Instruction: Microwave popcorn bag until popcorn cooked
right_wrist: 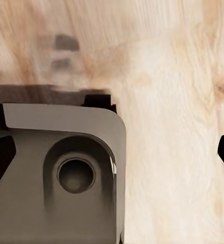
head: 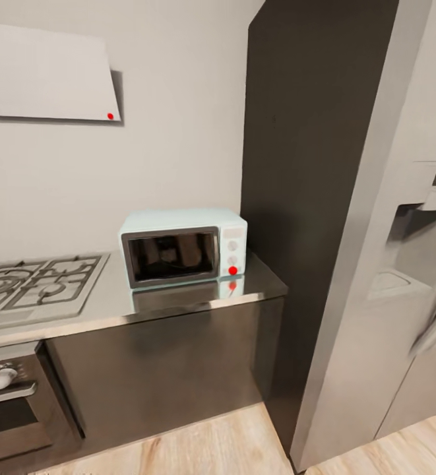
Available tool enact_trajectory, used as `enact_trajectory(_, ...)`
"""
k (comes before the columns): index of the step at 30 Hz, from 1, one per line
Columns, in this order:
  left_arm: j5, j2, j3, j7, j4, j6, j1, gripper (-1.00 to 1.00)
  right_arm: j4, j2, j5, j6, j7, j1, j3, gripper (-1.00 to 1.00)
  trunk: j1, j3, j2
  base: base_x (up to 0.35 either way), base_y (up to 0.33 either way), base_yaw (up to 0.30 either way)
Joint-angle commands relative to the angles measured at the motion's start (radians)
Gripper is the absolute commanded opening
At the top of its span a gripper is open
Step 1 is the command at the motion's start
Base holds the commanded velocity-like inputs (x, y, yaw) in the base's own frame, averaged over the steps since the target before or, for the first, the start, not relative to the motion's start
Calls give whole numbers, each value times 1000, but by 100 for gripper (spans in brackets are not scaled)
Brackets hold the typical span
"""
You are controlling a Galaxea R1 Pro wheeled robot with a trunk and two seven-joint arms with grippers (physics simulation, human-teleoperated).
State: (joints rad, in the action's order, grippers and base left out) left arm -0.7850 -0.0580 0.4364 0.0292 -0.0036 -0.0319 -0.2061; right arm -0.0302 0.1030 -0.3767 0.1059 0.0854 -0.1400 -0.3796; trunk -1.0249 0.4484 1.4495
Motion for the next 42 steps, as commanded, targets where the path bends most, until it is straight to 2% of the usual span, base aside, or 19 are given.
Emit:
enact_trajectory(1, -6, -1, 8, 3, 1, -3, -1, 100, -3, 1, -7, 6, 2, -1, -8, 100, 0, 1, 1, 64, -63, 263)
enact_trajectory(34, -6, -2, 10, 3, 1, -3, -1, 100, -2, 0, -8, 8, 2, -1, -7, 100, 0, 13, 1, 3, -3, 268)
enact_trajectory(42, -5, -2, 10, 3, 1, -3, -1, 100, -2, -1, -9, 8, 2, -1, -7, 100, 0, 14, 1, 0, 0, 52)
